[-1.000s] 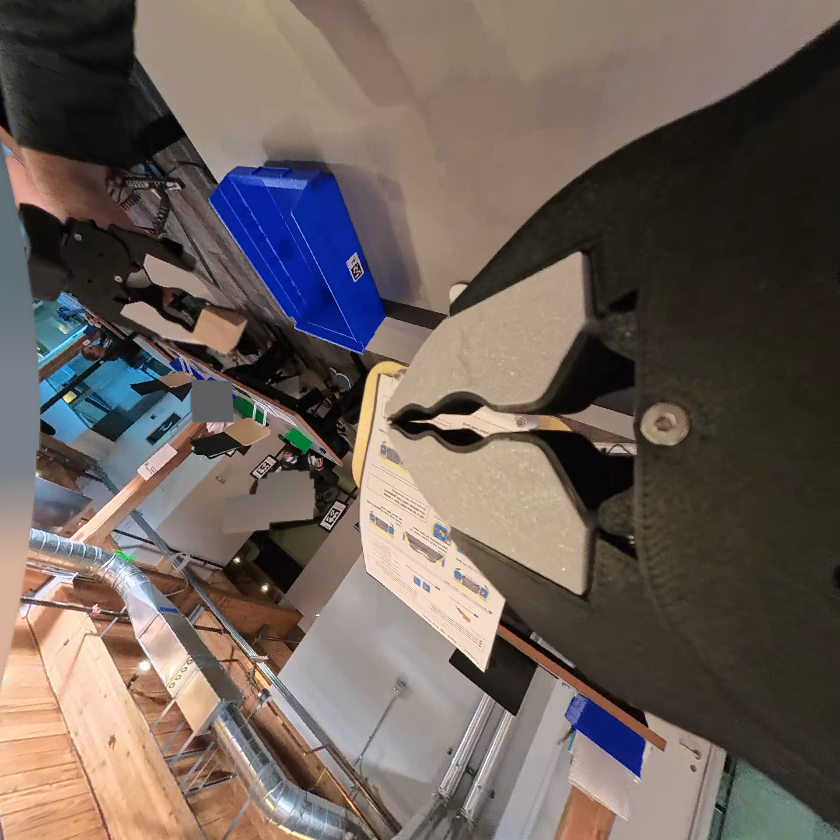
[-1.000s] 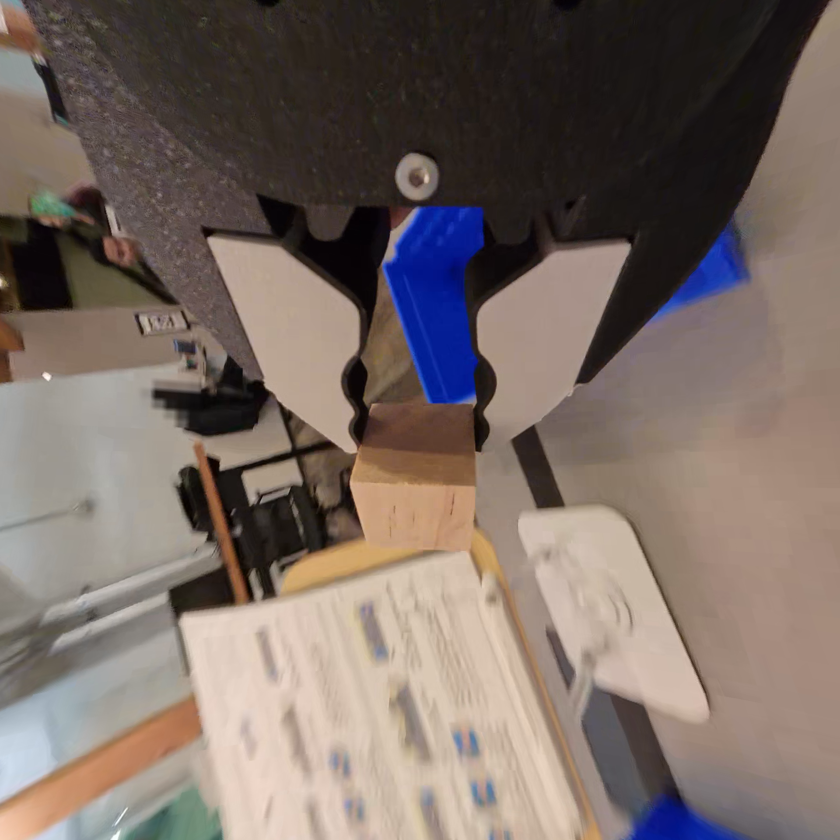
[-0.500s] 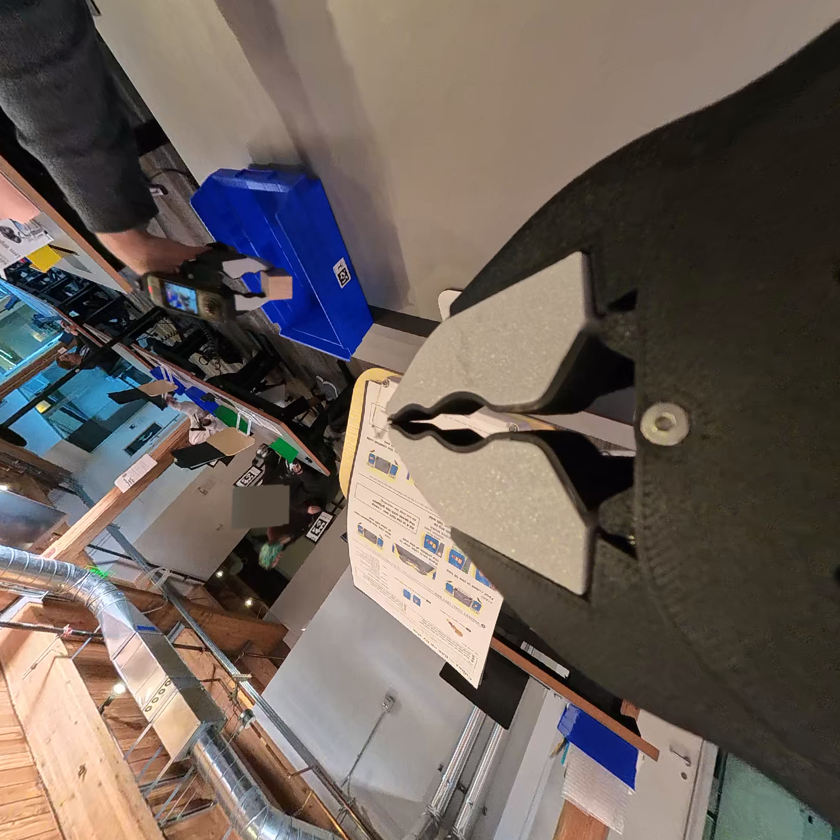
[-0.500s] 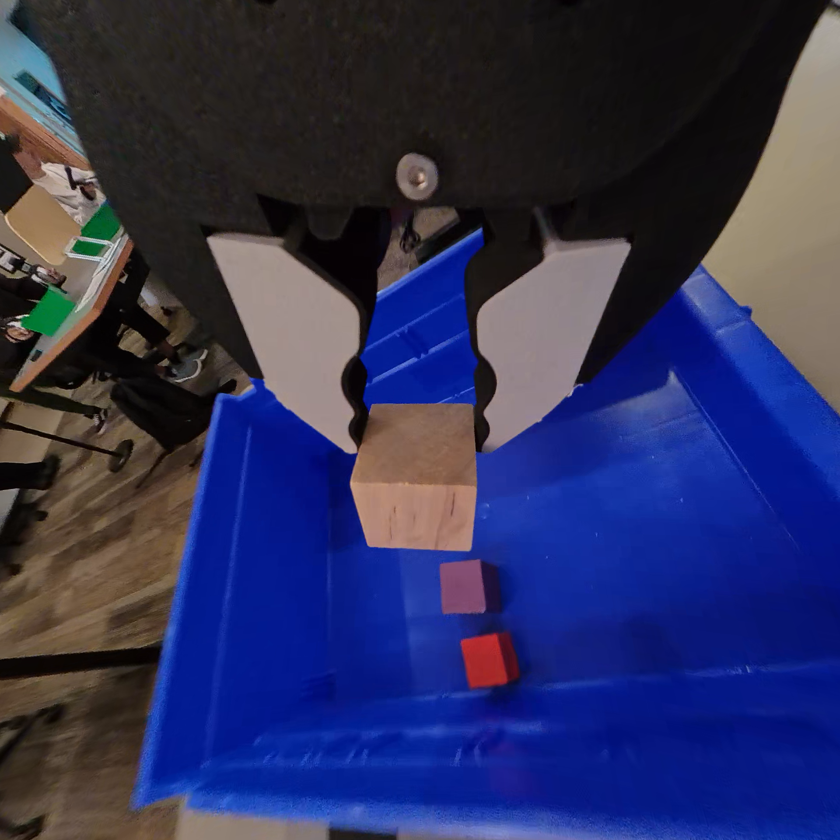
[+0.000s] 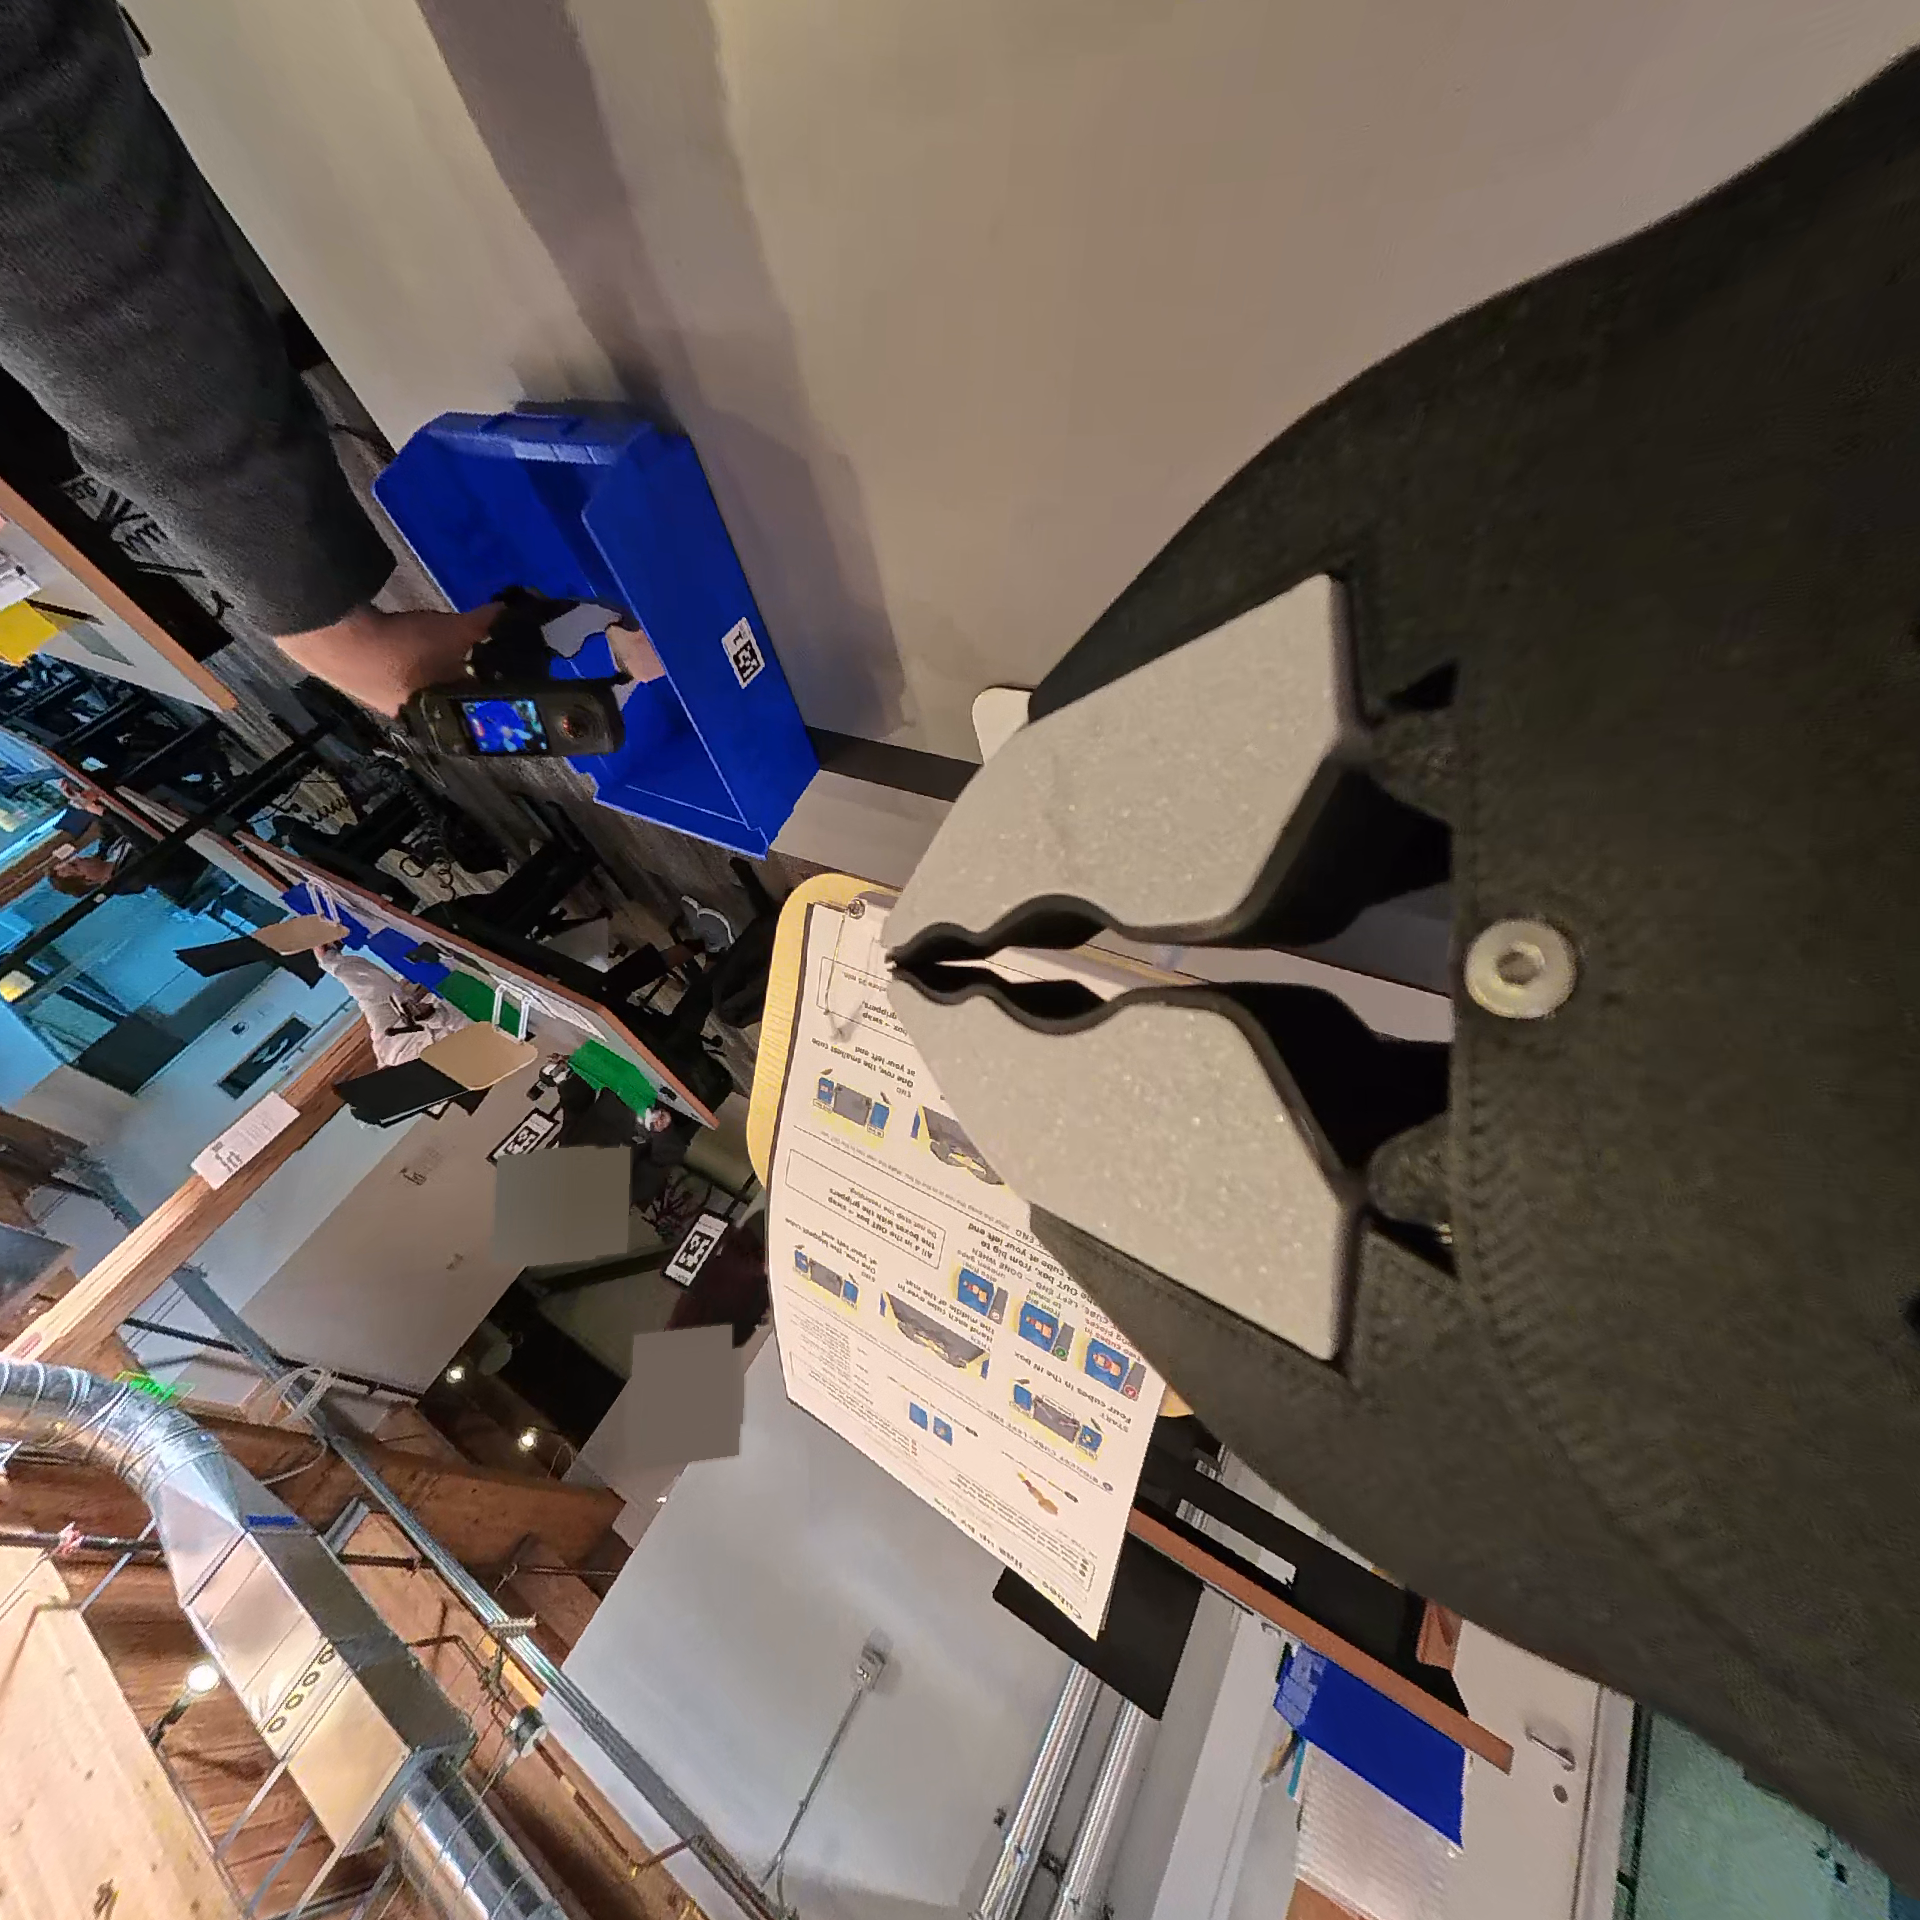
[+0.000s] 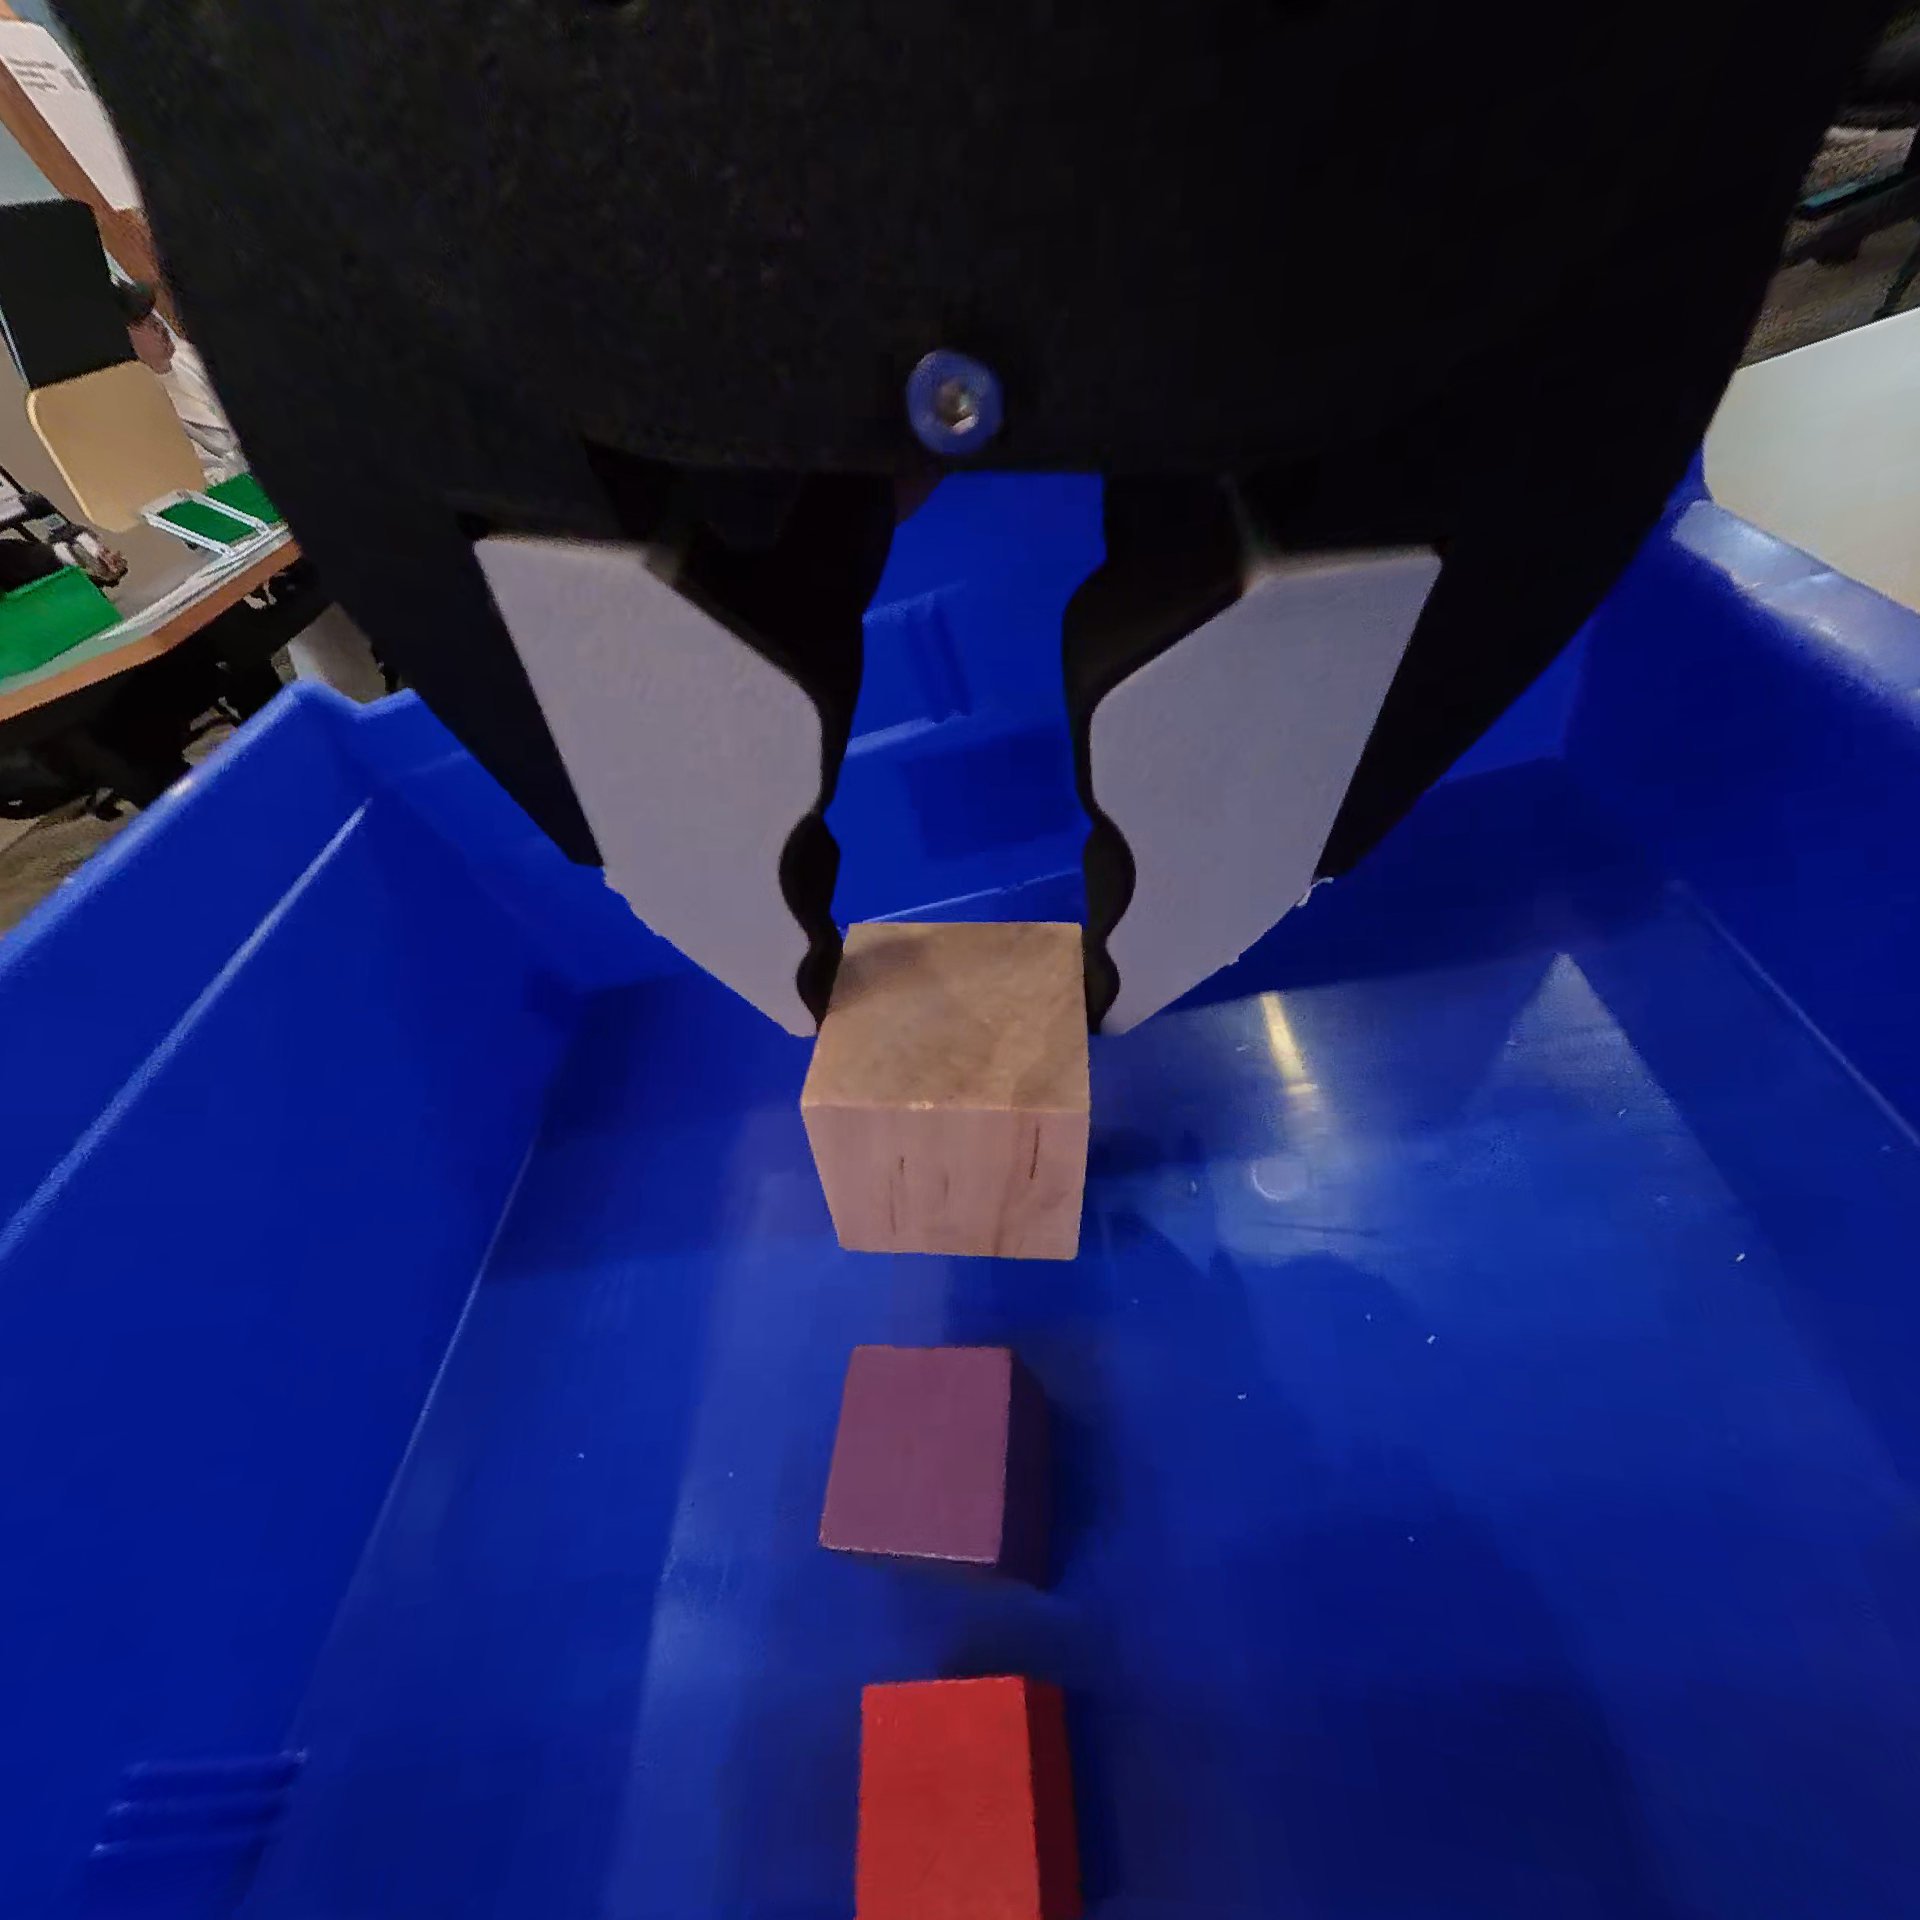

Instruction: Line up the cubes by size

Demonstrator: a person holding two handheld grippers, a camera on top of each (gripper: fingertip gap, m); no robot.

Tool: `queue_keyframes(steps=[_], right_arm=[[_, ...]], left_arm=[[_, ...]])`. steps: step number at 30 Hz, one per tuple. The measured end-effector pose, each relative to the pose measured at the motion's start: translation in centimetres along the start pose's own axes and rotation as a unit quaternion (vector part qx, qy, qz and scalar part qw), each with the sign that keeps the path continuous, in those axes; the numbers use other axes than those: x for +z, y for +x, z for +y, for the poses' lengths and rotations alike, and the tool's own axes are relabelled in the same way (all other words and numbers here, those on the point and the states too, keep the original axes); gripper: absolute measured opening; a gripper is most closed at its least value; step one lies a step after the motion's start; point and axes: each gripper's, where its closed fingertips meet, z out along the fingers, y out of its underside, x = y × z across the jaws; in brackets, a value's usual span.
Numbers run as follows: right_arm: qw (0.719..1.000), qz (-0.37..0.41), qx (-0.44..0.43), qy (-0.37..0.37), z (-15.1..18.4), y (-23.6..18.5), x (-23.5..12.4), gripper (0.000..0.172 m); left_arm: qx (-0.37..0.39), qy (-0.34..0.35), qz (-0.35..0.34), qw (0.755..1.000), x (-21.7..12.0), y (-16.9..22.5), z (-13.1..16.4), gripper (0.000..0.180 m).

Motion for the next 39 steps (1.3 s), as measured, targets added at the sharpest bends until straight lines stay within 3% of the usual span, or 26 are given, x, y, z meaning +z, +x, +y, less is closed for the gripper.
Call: queue_keyframes(steps=[14, 28, 35, 39], right_arm=[[0.998, -0.043, -0.033, -0.035, -0.5, 0.2, 1.3, 0.045], [0.998, -0.038, -0.031, -0.027, -1.1, 0.9, 1.5, 0.046], [0.999, -0.012, -0.024, -0.019, -1.6, 1.5, 0.0, 0.051], [0.998, -0.03, -0.034, -0.033, -1.5, 0.9, 1.4, 0.05]], left_arm=[[-0.001, -0.001, -0.001, 1.0, -0.1, -0.1, 0.1, 0.0], [-0.001, -0.005, 0.006, 1.0, 0.1, 0.1, 0.2, 0.0], [0.0, -0.006, 0.007, 1.0, 0.0, 0.2, 0.2, 0.0], [0.002, -0.006, 0.007, 1.0, -0.1, 0.3, 0.1, 0.0]])
